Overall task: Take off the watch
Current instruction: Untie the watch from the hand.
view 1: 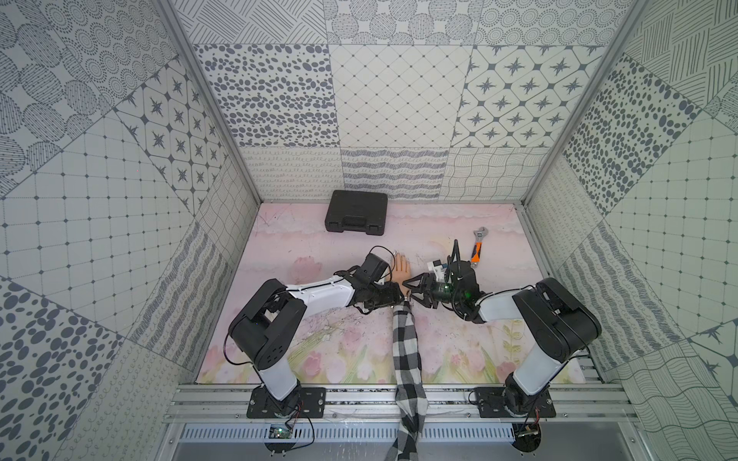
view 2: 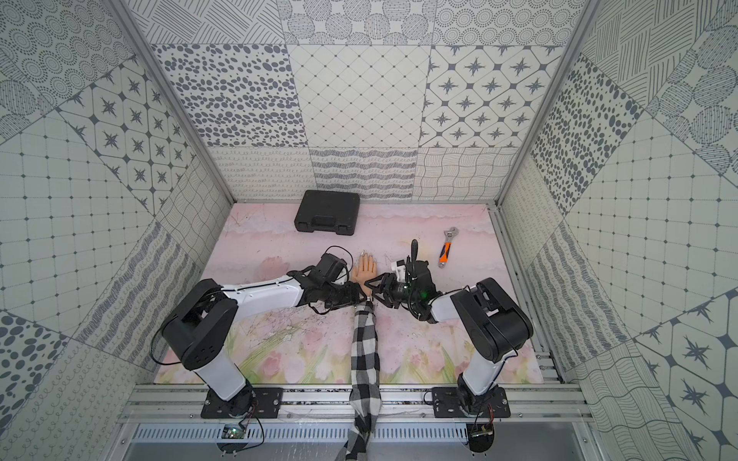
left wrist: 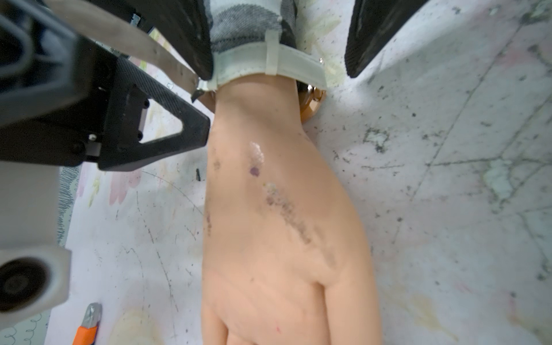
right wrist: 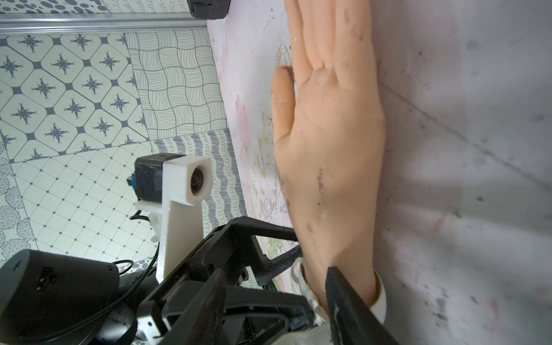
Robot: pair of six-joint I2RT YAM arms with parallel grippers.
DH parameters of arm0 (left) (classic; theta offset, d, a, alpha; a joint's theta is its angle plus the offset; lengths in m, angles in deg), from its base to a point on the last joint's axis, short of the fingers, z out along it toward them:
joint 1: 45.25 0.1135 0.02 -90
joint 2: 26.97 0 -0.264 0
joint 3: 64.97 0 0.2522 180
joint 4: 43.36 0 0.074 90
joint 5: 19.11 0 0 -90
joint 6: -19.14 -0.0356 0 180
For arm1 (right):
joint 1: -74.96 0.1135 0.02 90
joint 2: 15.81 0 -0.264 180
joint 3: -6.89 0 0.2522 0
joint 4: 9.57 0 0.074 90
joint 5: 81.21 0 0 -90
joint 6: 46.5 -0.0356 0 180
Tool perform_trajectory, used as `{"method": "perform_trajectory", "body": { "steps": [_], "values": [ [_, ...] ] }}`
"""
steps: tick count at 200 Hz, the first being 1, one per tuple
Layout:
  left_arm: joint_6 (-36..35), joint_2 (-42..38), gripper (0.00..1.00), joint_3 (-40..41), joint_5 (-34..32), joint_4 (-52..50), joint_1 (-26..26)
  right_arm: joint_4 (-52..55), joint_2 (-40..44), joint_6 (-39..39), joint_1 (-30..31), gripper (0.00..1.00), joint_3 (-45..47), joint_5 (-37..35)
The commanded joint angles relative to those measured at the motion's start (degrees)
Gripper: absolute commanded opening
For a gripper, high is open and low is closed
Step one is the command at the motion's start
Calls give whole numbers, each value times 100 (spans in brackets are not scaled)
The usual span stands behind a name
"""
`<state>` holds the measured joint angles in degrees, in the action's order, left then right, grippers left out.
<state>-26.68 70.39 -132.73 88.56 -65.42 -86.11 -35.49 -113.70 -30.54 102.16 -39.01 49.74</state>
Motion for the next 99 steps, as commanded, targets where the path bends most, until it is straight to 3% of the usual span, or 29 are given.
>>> {"method": "perform_trajectory", "body": {
  "steps": [1,40,99],
  "values": [
    [-123,-51,71,30,-132,-316,-1,-416,155,-227,93,54,-129,172],
    [-148,-64,71,47,-167,-332,-1,-298,463,-294,81,54,-44,-40],
    [-149,-68,71,88,-130,-281,-5,830,935,367,-269,67,295,-379]
  ]
}}
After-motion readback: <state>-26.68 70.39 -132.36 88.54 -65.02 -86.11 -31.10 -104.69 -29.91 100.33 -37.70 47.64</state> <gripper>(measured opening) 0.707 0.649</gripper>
